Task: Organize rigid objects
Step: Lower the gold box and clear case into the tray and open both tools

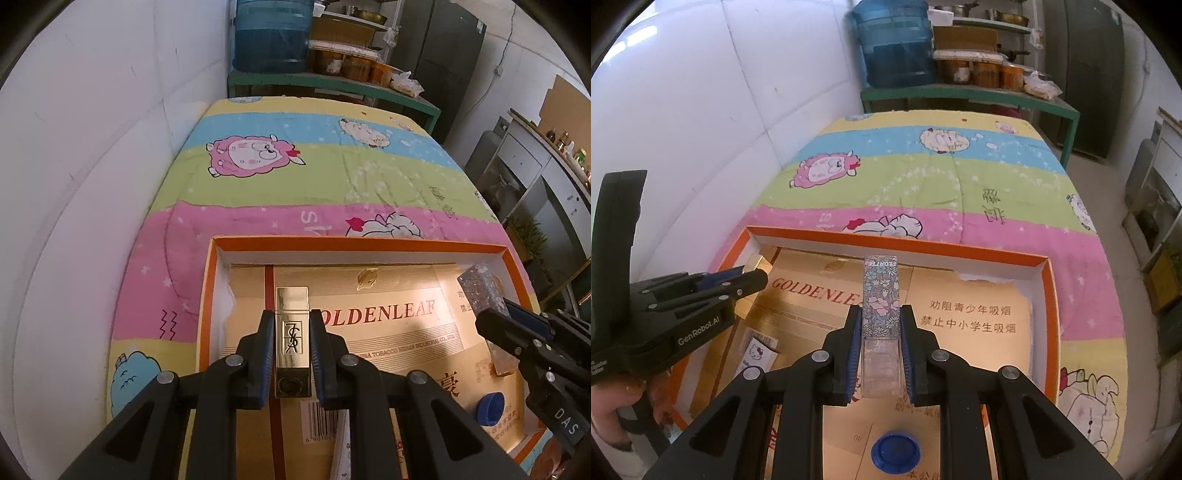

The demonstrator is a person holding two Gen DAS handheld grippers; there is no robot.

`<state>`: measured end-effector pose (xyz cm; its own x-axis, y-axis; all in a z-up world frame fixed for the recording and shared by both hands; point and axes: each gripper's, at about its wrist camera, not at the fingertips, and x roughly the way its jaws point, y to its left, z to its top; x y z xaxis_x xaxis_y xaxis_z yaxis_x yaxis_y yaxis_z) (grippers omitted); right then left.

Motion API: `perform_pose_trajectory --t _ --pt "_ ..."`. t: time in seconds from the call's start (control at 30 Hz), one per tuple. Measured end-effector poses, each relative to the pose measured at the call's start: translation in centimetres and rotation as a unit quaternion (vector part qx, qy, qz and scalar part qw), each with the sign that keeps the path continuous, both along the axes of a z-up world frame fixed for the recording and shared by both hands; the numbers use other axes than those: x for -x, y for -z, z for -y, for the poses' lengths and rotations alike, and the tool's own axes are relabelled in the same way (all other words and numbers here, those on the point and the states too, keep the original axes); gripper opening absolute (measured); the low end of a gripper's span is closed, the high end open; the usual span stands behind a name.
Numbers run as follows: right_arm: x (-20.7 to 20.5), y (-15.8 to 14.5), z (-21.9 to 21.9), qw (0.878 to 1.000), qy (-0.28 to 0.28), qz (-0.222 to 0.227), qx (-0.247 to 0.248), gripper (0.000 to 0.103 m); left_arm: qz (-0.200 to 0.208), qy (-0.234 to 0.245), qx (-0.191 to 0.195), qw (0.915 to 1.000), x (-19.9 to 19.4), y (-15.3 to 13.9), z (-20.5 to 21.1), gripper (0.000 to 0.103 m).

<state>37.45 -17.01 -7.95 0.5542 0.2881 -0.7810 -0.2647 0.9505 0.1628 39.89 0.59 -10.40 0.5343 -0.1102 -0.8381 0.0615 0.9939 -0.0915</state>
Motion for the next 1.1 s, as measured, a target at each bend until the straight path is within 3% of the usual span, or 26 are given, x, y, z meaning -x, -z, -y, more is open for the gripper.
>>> perform_pose_trajectory --t 0.7,0.93,1.1 --pt "-1.7 3.0 -1.5 0.998 -0.015 -0.044 0.031 0.021 -0.005 0.002 0.018 0.9998 -0.1 1.2 -0.3 0.019" --pt "-1.7 3.0 -1.8 0.998 -0.016 -0.043 0.040 0.025 -0.001 0.003 0.021 0.9998 0.1 1.0 -0.4 0.038" --pt "-1.4 2.8 -1.8 0.998 -0.012 -0.038 0.044 0.026 0.002 0.002 0.022 0.9998 0.3 0.9 -0.4 0.038"
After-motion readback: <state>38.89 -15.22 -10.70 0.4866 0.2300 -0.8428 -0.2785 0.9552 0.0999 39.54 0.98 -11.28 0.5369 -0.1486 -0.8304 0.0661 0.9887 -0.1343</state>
